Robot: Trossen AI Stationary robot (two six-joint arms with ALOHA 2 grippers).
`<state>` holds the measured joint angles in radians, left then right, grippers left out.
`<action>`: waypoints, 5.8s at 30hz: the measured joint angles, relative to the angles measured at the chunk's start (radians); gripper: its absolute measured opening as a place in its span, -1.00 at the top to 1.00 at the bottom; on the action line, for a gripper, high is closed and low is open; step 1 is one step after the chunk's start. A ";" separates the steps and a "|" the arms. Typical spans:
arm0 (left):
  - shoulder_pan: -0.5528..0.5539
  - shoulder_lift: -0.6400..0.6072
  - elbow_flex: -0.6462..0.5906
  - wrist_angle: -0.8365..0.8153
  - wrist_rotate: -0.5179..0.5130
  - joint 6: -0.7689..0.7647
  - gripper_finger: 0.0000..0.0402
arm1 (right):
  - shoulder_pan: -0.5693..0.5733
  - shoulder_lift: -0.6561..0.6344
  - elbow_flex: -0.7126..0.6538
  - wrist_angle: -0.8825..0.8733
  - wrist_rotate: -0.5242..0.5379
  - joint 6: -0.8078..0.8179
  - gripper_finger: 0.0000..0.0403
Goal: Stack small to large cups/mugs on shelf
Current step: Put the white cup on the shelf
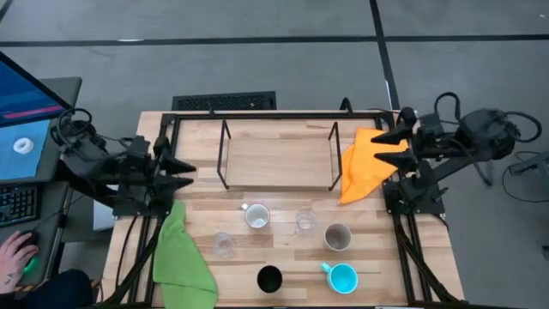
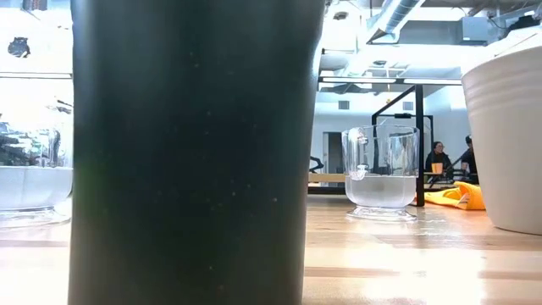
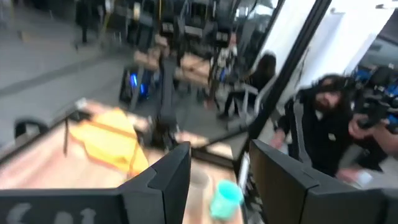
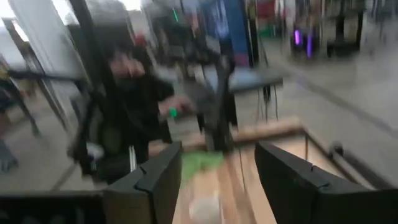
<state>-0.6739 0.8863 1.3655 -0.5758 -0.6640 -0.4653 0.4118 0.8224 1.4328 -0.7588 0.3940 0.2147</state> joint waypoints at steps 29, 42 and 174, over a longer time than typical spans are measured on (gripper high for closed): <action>0.027 0.280 0.124 -0.241 0.240 -0.368 0.23 | 0.178 0.474 -0.063 -0.580 -0.242 0.958 -0.03; 0.027 0.251 0.124 -0.245 0.241 -0.344 0.23 | 0.158 0.558 -0.268 -0.330 -0.341 0.982 -0.17; 0.026 0.160 0.124 -0.249 0.342 -0.317 0.23 | -0.538 1.037 0.434 -0.101 -0.487 -0.030 0.95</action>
<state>-0.6483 1.0462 1.4895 -0.8246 -0.3219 -0.7826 -0.1262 1.8595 1.8669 -0.8599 -0.0925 0.1842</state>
